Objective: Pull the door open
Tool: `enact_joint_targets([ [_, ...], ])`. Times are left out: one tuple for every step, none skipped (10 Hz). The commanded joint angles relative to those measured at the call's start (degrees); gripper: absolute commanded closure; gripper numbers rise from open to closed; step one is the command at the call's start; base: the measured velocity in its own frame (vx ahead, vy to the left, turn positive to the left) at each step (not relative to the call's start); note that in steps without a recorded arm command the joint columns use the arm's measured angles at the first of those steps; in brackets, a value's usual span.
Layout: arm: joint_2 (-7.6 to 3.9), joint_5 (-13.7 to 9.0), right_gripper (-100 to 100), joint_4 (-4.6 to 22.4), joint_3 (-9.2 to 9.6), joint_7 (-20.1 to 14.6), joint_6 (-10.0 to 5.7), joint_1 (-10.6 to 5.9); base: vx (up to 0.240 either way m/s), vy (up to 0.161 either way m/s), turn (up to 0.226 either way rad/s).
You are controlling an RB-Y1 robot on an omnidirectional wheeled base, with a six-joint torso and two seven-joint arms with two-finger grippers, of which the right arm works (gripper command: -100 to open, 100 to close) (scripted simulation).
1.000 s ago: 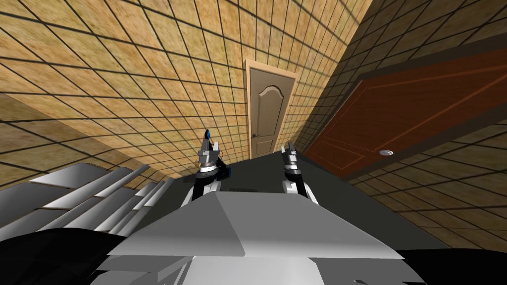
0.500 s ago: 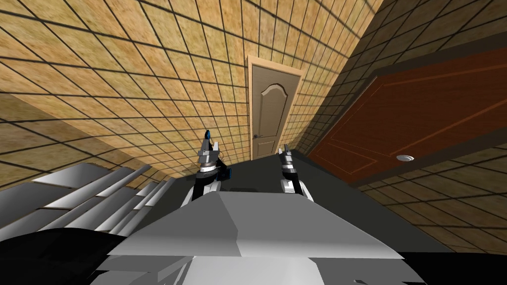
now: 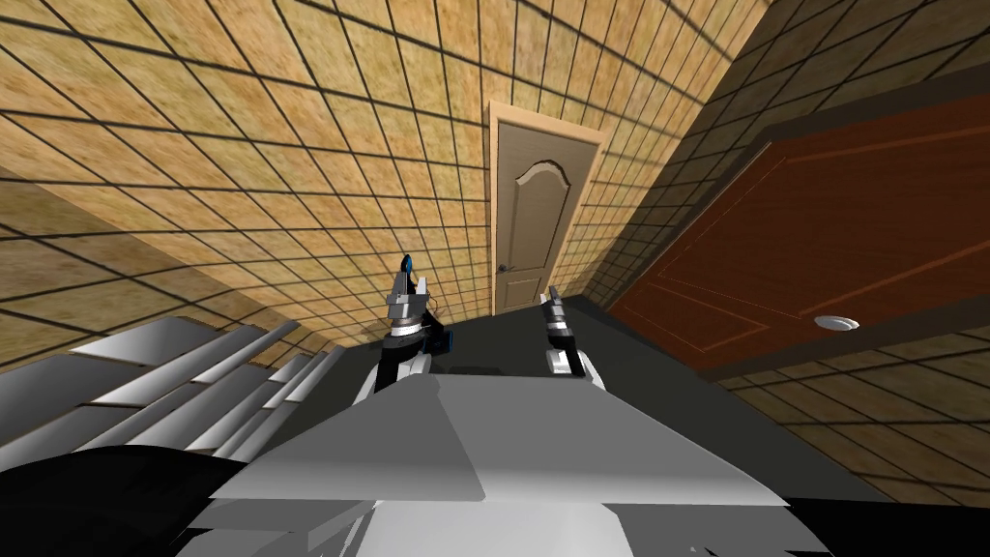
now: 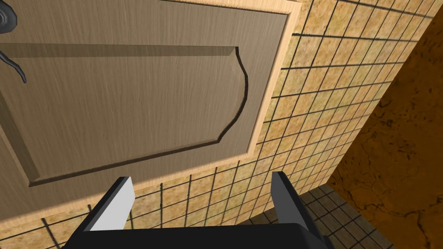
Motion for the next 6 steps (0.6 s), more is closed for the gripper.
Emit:
enact_joint_targets([
  [-0.32, -0.1, -100, 2.9, 0.01, 0.0, -0.56, -1.5, 0.099, -0.022, 0.07],
  [-0.32, -0.1, -100, 3.4, 0.01, 0.0, -0.56, -1.5, 0.076, -0.006, 0.028],
  [-0.59, -0.2, -100, 5.3, -0.02, -0.1, -0.87, -2.36, 0.066, 0.006, 0.036],
  [-0.87, -0.2, -100, 7.3, -0.06, -0.1, -1.17, -3.22, 0.075, 0.003, 0.066],
  [-1.15, -0.3, -100, 9.2, -0.09, -0.2, -1.48, -4.08, 0.091, 0.006, 0.067],
  [-1.41, -0.4, -100, 10.8, -0.13, -0.3, -1.8, -4.96, 0.102, 0.011, 0.081],
])
